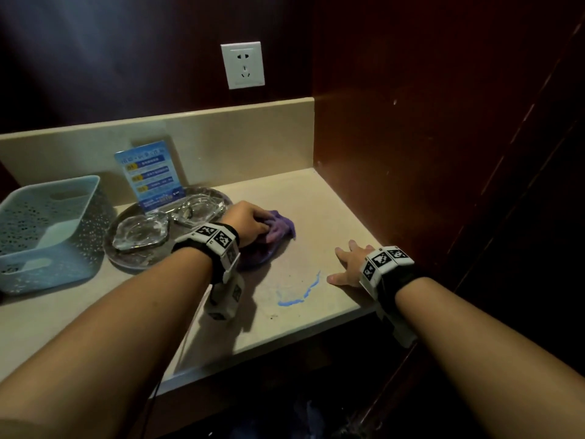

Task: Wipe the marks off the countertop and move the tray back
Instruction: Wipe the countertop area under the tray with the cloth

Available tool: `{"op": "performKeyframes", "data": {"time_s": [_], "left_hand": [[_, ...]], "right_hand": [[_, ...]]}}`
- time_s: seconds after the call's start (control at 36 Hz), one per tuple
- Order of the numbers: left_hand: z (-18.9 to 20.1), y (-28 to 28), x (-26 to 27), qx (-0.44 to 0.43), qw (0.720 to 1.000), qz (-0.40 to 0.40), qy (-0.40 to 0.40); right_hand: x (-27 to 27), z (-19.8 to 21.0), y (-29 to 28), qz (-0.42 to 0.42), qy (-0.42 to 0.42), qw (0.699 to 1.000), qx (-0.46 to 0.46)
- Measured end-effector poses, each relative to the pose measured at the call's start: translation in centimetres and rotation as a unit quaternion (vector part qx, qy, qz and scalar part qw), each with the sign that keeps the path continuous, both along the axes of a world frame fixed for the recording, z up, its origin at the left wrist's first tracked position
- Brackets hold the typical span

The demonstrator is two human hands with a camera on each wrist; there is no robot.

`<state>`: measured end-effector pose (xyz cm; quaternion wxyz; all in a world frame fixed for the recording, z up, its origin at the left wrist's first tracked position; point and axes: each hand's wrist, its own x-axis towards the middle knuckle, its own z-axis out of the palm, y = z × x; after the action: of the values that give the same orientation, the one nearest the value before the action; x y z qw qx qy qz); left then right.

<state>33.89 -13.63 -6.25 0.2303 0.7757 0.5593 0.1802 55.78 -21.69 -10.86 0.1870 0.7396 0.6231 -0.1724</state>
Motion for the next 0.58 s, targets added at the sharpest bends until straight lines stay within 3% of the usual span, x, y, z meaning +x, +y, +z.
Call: {"op": "performKeyframes", "data": {"time_s": [0.25,0.58], "left_hand": [[-2.6,-0.7,1.8,-0.114,0.975,-0.077,0.176],[-2.8,-2.5,2.2,-0.115,0.968,-0.124,0.188]], "right_hand": [[0.0,0.2,0.3,0.002,-0.004,1.000,-0.018],[-0.3,0.4,0.0,0.003,-0.009,1.000,-0.024]]}}
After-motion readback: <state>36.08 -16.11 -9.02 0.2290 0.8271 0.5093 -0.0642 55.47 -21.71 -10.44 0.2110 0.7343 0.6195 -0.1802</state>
